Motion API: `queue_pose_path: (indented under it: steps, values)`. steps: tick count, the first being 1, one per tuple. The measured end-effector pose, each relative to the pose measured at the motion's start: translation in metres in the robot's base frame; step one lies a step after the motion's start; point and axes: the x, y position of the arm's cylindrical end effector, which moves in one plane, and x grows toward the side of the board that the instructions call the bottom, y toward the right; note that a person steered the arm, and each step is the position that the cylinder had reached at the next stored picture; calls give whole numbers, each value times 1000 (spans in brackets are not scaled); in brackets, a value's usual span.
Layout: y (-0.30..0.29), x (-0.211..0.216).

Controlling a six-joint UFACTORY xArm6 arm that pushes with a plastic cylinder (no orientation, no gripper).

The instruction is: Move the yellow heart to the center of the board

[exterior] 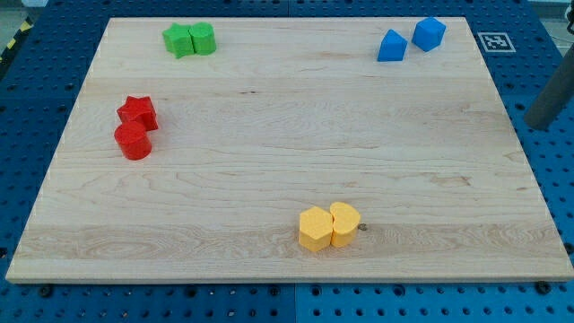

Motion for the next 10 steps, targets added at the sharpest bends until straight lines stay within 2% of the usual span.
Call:
queue_pose_path:
  steps: [2,3,4,6,8,10]
  values:
    - [0,14]
    - [-10,62]
    - [-42,89]
    - [-127,98]
    - [-172,182]
    - [-204,195]
